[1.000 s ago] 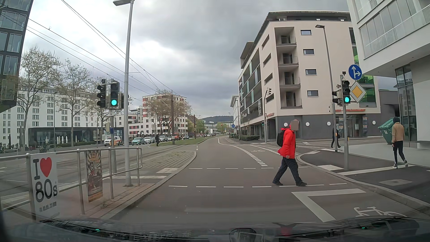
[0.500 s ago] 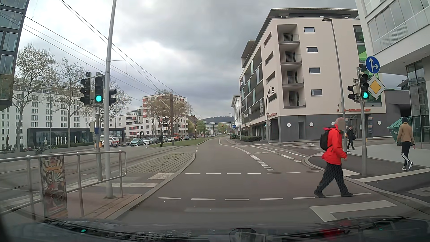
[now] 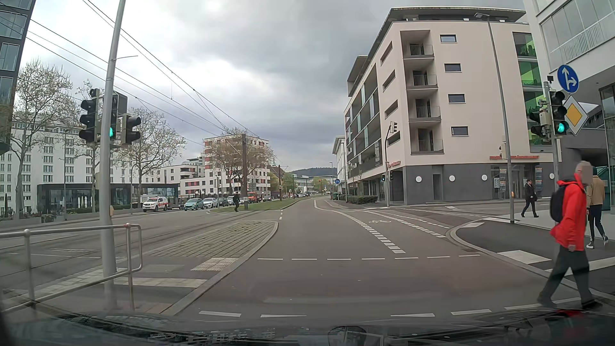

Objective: Follow the waypoints while adhering to traffic rules and regulations

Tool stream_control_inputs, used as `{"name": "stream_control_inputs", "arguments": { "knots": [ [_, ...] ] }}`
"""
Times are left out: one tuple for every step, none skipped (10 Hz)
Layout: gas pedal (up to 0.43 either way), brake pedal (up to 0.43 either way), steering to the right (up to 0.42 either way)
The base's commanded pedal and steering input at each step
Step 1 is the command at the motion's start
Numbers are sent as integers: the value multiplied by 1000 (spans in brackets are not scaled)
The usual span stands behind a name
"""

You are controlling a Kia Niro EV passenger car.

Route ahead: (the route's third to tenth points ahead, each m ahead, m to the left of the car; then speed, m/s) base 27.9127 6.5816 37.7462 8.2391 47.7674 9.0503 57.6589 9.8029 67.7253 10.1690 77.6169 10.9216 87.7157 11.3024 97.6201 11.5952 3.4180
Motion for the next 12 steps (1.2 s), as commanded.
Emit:
{"name": "stream_control_inputs", "arguments": {
  "knots": [
    [280, 0, -10],
    [280, 0, -10],
    [280, 0, -8],
    [280, 0, -8],
    [280, 0, -8],
    [280, 0, -8],
    [280, 0, -8],
    [280, 0, -10],
    [280, 0, -14],
    [280, 0, -20],
    [280, 0, -26],
    [280, 0, -28]
  ]
}}
